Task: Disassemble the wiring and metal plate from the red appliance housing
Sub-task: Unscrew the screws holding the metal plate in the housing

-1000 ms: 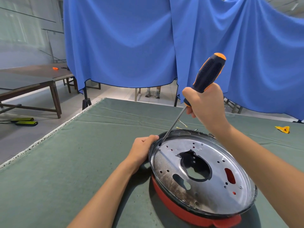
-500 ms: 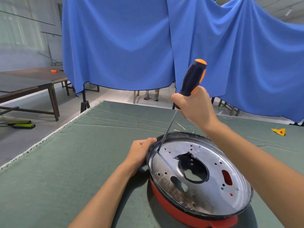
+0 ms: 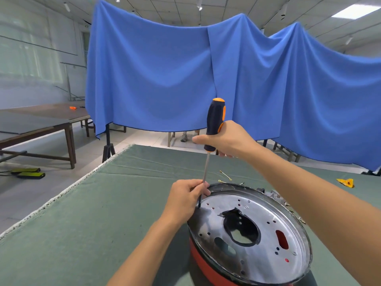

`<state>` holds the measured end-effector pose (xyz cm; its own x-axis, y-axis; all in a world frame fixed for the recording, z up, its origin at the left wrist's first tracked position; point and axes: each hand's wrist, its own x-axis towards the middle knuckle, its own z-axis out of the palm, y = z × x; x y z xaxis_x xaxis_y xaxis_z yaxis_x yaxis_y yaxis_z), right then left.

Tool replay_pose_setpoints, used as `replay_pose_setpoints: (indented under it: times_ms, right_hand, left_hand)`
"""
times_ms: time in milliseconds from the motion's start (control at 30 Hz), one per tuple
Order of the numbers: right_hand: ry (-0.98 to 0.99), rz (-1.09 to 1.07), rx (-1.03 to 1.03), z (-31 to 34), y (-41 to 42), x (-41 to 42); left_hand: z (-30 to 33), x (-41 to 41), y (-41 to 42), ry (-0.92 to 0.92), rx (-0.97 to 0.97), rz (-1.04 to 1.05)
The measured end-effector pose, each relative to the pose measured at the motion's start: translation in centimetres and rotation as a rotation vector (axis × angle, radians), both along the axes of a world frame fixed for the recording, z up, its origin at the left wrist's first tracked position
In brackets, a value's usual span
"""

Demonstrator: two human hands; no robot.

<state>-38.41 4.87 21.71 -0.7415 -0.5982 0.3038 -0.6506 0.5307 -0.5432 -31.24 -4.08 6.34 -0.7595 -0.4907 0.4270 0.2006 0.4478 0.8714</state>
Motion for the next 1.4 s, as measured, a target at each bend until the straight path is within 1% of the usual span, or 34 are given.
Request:
replay_pose_setpoints:
  times_ms: [67, 200, 233, 267, 367, 433, 500, 600, 700, 767, 867, 900, 933, 1000, 1033, 1067, 1133, 1233, 1300, 1367, 1400]
  right_hand:
    - [-0.026, -0.029, -0.057, 1.3, 0.5, 0.1]
    - [0.103, -0.170, -0.199, 3.9, 0.0, 1.1]
    - [0.149, -0.198, -0.199, 4.4, -0.2, 1.4]
    - [0.202, -0.226, -0.160, 4.8, -0.4, 1.8]
    - [0.383, -0.313, 0.113, 5.5, -1.0, 2.5]
    - [0.456, -0.356, 0.255, 5.8, -1.4, 2.7]
    - [0.439, -0.361, 0.327, 6.2, -1.9, 2.8]
    - [0.304, -0.279, 0.369, 6.9, -2.4, 3.0]
    - [0.123, -0.098, 0.442, 8.1, -2.2, 3.5]
    - [0.036, -0.002, 0.505, 9.2, -1.6, 3.9]
    - [-0.039, 0.015, 0.610, 10.3, -0.8, 4.0]
    - [-0.028, -0.008, 0.642, 10.2, -0.6, 4.0]
    - [0.030, -0.042, 0.673, 10.0, -0.5, 4.2]
    - [0.289, -0.124, 0.706, 9.1, -0.5, 4.3]
    - [0.414, -0.144, 0.665, 8.7, -0.8, 4.1]
    - [0.475, -0.124, 0.607, 8.2, -1.1, 4.1]
    - [0.449, -0.047, 0.573, 8.1, -1.8, 3.6]
    - [0.201, 0.090, 0.619, 9.2, -1.7, 3.7]
    - [0.098, 0.127, 0.615, 9.7, -1.3, 3.7]
    - [0.107, 0.094, 0.613, 9.2, -0.9, 3.5]
    - [0.165, 0.058, 0.604, 8.9, -0.7, 3.5]
  left_hand:
    - [0.1, 0.0, -0.3, -0.024, -0.039, 0.007]
    - [-0.1, -0.1, -0.6, -0.046, -0.093, 0.025]
    - [-0.1, -0.1, -0.6, -0.040, -0.099, 0.029]
    - [-0.1, -0.1, -0.6, -0.038, -0.107, 0.031]
    - [-0.2, 0.0, -0.5, -0.023, -0.123, 0.037]
    - [-0.3, 0.0, -0.4, -0.007, -0.089, 0.035]
    - [-0.3, 0.1, -0.2, 0.008, -0.034, 0.022]
    - [-0.3, 0.2, -0.1, 0.012, 0.060, -0.022]
    - [-0.5, 0.3, -0.4, 0.007, -0.008, 0.037]
    - [-0.2, 0.4, -0.2, -0.008, -0.006, 0.020]
    - [0.1, 0.5, 0.0, -0.068, 0.001, -0.021]
    - [0.1, 0.4, -0.1, -0.094, -0.007, -0.011]
    - [0.1, 0.3, -0.2, -0.120, -0.017, 0.001]
    - [-0.1, 0.3, -0.4, -0.175, -0.028, 0.023]
    - [-0.2, 0.3, -0.4, -0.199, -0.029, 0.030]
    - [-0.2, 0.2, -0.4, -0.221, -0.029, 0.032]
    - [-0.2, 0.2, -0.5, -0.248, -0.025, 0.030]
    - [-0.2, 0.1, -0.6, -0.284, -0.015, 0.032]
    - [-0.2, 0.1, -0.7, -0.299, -0.031, 0.040]
    - [-0.2, 0.1, -0.7, -0.304, -0.048, 0.036]
    - [-0.2, 0.1, -0.6, -0.308, -0.067, 0.036]
